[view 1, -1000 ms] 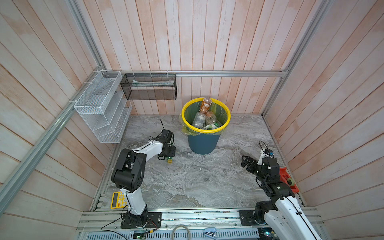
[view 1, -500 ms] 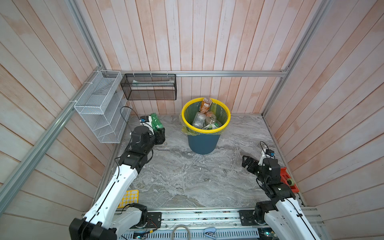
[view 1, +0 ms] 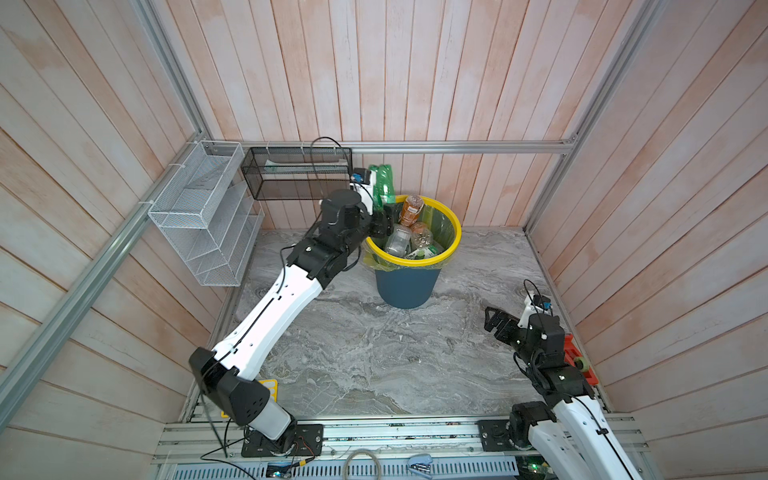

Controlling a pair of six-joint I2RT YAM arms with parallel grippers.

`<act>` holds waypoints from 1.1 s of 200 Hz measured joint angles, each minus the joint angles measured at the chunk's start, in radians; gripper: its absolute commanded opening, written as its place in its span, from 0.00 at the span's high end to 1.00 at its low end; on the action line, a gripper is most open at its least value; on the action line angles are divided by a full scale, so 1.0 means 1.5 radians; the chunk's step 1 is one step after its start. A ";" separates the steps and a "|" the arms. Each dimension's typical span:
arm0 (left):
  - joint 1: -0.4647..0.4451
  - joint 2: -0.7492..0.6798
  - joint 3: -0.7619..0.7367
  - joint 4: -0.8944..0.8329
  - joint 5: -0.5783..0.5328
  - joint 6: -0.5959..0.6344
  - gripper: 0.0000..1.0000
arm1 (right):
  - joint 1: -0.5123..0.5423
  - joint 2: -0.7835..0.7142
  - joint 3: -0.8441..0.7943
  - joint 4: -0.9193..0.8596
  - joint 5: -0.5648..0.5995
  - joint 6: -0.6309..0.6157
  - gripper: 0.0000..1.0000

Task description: Throw the plastic bottles in the bin

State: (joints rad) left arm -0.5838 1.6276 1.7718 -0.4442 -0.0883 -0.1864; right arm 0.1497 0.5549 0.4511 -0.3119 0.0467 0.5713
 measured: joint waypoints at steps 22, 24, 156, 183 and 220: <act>0.001 0.021 -0.015 -0.050 -0.014 0.004 0.00 | 0.000 -0.009 0.002 -0.003 0.000 -0.002 0.01; 0.002 0.020 -0.016 -0.055 -0.015 0.006 0.00 | 0.000 -0.009 0.002 -0.003 0.000 -0.002 0.01; 0.026 -0.233 -0.269 0.002 -0.156 0.030 0.00 | 0.000 0.009 -0.002 0.036 0.038 -0.044 0.01; 0.081 -0.303 -0.460 0.048 -0.157 0.030 0.00 | 0.000 0.002 -0.049 0.128 0.078 -0.077 0.01; 0.146 -0.390 -0.677 0.126 -0.161 0.030 0.00 | -0.001 0.042 -0.121 0.270 0.135 -0.135 0.01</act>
State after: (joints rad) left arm -0.3653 1.0428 0.7563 -0.2554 -0.3302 -0.1421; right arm 0.1490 0.6178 0.2703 0.0929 0.2485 0.3683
